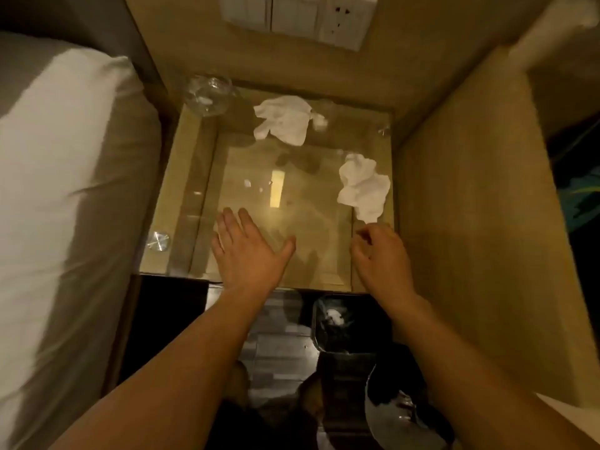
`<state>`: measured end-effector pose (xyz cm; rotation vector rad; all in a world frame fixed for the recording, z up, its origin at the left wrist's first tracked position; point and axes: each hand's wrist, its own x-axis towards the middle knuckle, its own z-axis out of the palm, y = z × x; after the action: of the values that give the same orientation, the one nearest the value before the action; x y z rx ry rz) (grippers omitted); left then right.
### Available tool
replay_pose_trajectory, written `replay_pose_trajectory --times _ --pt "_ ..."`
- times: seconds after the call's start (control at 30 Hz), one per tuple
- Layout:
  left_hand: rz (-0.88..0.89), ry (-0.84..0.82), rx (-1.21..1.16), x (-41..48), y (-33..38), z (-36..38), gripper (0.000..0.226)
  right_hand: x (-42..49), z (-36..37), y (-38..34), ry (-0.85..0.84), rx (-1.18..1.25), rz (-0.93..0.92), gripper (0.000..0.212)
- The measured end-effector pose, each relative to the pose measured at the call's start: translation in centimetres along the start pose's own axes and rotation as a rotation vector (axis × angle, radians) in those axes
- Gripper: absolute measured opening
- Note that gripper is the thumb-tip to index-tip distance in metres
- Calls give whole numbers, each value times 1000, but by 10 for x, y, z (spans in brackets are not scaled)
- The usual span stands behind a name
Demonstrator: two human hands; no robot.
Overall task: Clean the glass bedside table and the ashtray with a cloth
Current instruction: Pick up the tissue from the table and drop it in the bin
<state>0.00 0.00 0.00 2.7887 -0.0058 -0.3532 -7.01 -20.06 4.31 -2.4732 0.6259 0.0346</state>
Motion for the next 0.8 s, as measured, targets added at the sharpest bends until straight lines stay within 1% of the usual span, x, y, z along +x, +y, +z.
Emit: replay_pose_trajectory --times 0.1,0.17,0.23,0.3,0.37,0.4,0.5,0.57,0.67,0.8 --pt "-57 45 47 14 -4 33 117 31 20 20 82 -54 -81 29" --pt "-45 118 98 19 -5 48 117 53 25 24 148 -109 -130 33" --pt "-26 147 107 17 -6 56 116 73 26 26 186 -164 -163 40" --pt "-18 167 125 17 -6 58 115 98 23 25 152 -206 -166 49" --pt "-22 160 123 17 -5 58 115 123 23 24 50 -231 -169 55" --pt "-22 161 125 17 -4 58 115 133 24 25 -3 -228 -175 55" --pt "-29 159 150 18 -3 58 115 156 30 36 -95 -262 -219 45" --pt "-38 166 160 19 -3 59 115 159 36 42 -69 -246 -242 34" --pt "-44 159 159 20 -2 59 116 150 37 45 -34 -129 -188 18" --pt "-48 156 163 22 -1 57 116 108 21 42 24 79 -68 14"
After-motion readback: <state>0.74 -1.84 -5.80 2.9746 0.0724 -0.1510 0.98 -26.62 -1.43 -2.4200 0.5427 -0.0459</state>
